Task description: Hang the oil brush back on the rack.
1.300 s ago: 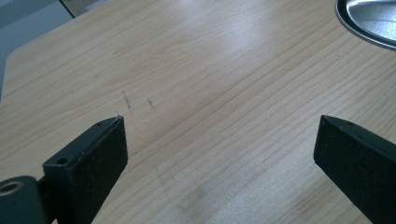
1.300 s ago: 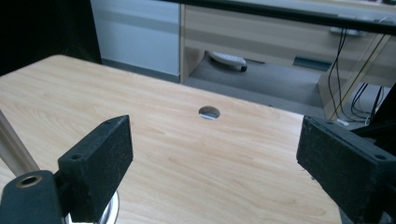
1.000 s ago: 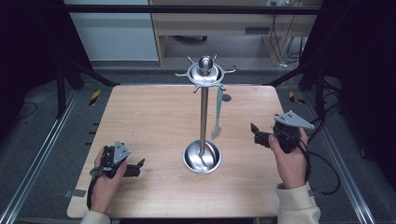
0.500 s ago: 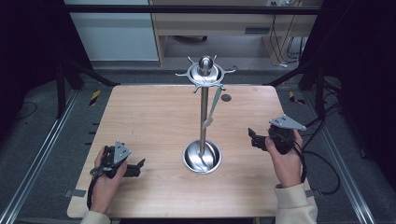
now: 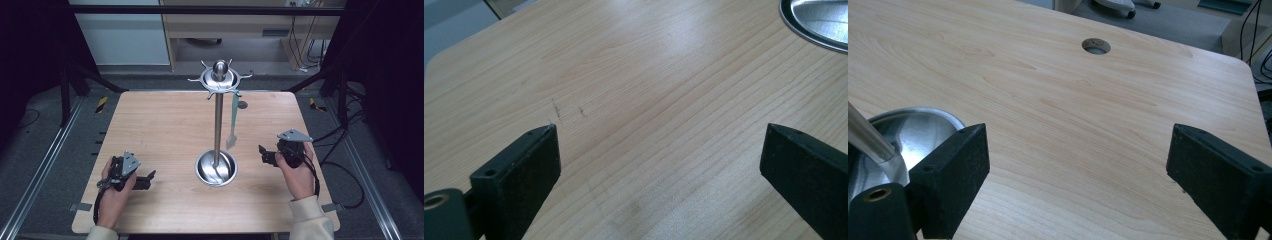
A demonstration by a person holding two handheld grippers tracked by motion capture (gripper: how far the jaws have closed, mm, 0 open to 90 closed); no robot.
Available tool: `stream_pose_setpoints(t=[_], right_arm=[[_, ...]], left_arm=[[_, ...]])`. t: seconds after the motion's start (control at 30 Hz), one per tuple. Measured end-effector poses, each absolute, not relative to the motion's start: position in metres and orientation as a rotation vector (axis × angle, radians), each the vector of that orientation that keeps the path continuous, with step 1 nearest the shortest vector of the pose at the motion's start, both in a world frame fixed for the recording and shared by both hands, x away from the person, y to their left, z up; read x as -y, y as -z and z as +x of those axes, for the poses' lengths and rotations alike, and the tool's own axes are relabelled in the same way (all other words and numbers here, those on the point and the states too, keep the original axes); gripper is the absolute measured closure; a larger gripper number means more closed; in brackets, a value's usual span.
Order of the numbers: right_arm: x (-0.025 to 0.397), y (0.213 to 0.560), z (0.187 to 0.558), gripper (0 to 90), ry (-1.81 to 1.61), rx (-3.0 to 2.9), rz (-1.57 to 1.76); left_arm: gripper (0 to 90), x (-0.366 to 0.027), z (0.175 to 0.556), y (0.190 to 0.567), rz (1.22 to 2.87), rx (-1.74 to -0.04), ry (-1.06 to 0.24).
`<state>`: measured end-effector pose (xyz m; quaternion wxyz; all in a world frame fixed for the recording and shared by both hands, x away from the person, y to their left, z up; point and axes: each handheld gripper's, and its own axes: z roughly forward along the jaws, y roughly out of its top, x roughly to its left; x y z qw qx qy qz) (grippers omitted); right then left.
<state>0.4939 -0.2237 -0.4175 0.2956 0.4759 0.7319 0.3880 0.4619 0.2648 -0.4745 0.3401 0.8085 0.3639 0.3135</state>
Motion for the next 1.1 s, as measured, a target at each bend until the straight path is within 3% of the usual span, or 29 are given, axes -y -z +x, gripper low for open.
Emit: stream_pose_setpoints(t=[1.1], right_arm=[[0.208,0.476,0.513,10.7,-0.987,-2.149,1.323]], left_arm=[[2.4,-0.263,0.462,0.475,2.113,-0.936,-0.815]])
